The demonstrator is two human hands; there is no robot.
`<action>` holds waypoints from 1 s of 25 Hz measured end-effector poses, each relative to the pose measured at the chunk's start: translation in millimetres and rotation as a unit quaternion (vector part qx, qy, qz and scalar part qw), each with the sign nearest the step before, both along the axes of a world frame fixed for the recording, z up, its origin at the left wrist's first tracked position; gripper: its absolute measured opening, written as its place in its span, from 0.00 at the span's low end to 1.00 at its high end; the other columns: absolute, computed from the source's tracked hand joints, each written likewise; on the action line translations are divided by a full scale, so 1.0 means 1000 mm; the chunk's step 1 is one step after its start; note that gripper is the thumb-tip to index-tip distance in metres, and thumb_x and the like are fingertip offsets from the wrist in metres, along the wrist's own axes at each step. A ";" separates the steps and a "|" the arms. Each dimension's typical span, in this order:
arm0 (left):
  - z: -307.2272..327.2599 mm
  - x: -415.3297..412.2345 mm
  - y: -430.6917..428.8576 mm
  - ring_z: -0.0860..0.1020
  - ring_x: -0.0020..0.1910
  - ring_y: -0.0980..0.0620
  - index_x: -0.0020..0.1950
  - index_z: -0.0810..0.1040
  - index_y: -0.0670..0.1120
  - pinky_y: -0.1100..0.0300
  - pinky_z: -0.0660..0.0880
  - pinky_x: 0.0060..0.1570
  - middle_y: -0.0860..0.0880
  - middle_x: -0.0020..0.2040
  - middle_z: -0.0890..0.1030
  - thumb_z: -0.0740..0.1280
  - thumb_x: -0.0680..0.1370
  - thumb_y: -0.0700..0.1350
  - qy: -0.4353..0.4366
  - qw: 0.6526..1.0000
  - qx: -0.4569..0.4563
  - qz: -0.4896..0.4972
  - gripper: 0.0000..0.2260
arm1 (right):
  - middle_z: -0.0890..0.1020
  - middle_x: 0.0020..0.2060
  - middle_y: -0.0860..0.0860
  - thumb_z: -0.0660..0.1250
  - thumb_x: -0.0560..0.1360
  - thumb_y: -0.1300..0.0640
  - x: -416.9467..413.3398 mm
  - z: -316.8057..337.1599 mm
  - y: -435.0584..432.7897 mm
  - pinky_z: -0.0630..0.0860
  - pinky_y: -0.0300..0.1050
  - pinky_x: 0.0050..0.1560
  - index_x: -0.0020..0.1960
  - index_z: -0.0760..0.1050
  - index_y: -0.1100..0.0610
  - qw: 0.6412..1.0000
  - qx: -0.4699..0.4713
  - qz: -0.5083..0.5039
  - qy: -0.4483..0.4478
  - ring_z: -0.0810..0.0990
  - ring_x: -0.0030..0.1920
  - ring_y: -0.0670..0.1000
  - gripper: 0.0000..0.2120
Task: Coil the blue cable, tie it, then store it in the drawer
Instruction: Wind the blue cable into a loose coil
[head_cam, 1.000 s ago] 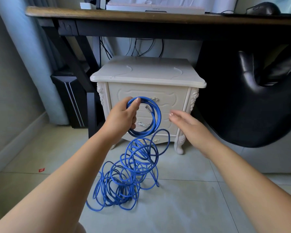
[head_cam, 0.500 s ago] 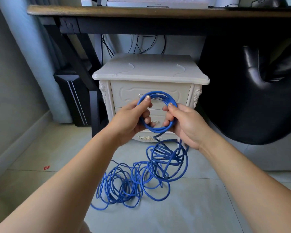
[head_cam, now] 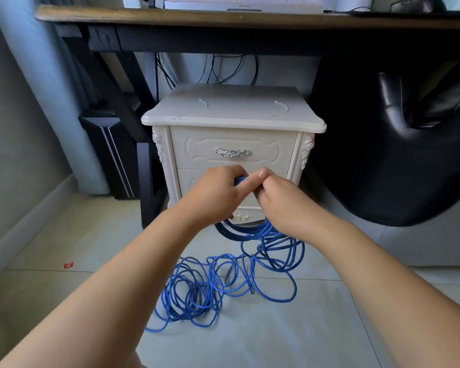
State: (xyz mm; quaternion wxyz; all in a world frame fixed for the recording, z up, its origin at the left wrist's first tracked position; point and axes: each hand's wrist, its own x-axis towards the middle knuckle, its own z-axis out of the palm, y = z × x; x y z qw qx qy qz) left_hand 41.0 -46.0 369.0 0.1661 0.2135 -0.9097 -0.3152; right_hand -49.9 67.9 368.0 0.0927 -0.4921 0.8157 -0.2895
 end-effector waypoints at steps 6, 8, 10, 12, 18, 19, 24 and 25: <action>0.001 0.000 -0.002 0.72 0.29 0.55 0.38 0.73 0.46 0.58 0.66 0.30 0.51 0.29 0.73 0.62 0.77 0.63 0.041 0.996 -0.073 0.025 0.20 | 0.85 0.39 0.51 0.61 0.79 0.58 -0.002 -0.002 0.004 0.77 0.41 0.41 0.53 0.76 0.52 0.967 -0.081 0.050 -0.238 0.82 0.38 0.46 0.06; 0.000 0.001 -0.002 0.69 0.29 0.57 0.38 0.74 0.44 0.63 0.63 0.29 0.51 0.29 0.72 0.64 0.77 0.61 0.066 0.994 -0.089 0.025 0.21 | 0.85 0.44 0.56 0.63 0.78 0.58 -0.006 -0.002 0.007 0.79 0.44 0.46 0.53 0.78 0.56 0.930 -0.106 0.067 -0.347 0.84 0.45 0.52 0.06; 0.001 0.003 -0.004 0.66 0.28 0.54 0.38 0.75 0.40 0.63 0.62 0.29 0.48 0.28 0.70 0.65 0.77 0.59 0.112 0.990 -0.071 0.037 0.22 | 0.84 0.46 0.61 0.63 0.77 0.51 -0.014 -0.007 0.010 0.78 0.51 0.58 0.49 0.79 0.59 0.885 -0.106 0.059 -0.449 0.84 0.51 0.60 0.12; 0.003 0.005 -0.009 0.64 0.26 0.52 0.36 0.73 0.40 0.62 0.61 0.29 0.48 0.26 0.68 0.64 0.78 0.58 0.154 0.987 -0.003 0.055 0.22 | 0.83 0.46 0.62 0.56 0.78 0.47 -0.018 -0.020 0.009 0.71 0.55 0.66 0.45 0.79 0.61 0.845 -0.086 0.040 -0.526 0.81 0.55 0.65 0.20; 0.000 0.013 -0.023 0.61 0.25 0.52 0.37 0.71 0.44 0.60 0.58 0.26 0.47 0.29 0.64 0.63 0.80 0.57 0.173 0.951 0.252 0.055 0.19 | 0.76 0.33 0.55 0.55 0.80 0.68 -0.016 -0.030 0.005 0.79 0.51 0.51 0.45 0.74 0.63 0.854 -0.130 0.050 -0.501 0.77 0.36 0.52 0.10; -0.001 0.015 -0.026 0.60 0.24 0.53 0.38 0.73 0.44 0.61 0.58 0.25 0.50 0.28 0.63 0.62 0.80 0.56 0.157 0.952 0.260 0.046 0.18 | 0.75 0.31 0.52 0.56 0.81 0.66 -0.021 -0.025 0.007 0.79 0.47 0.45 0.47 0.74 0.62 0.868 -0.149 0.029 -0.473 0.75 0.33 0.49 0.09; -0.004 0.010 -0.032 0.63 0.26 0.49 0.38 0.78 0.46 0.58 0.63 0.28 0.48 0.28 0.66 0.61 0.80 0.60 0.145 0.967 0.190 0.086 0.21 | 0.72 0.32 0.50 0.61 0.81 0.60 -0.014 -0.011 0.008 0.72 0.37 0.29 0.55 0.80 0.54 0.902 -0.238 -0.063 -0.353 0.69 0.29 0.45 0.10; -0.005 0.007 -0.031 0.64 0.26 0.49 0.36 0.75 0.46 0.58 0.63 0.29 0.47 0.28 0.66 0.61 0.79 0.61 0.162 0.961 0.192 0.114 0.22 | 0.75 0.35 0.51 0.61 0.82 0.59 -0.005 -0.016 0.004 0.73 0.37 0.29 0.58 0.79 0.52 0.909 -0.239 -0.070 -0.333 0.71 0.29 0.46 0.10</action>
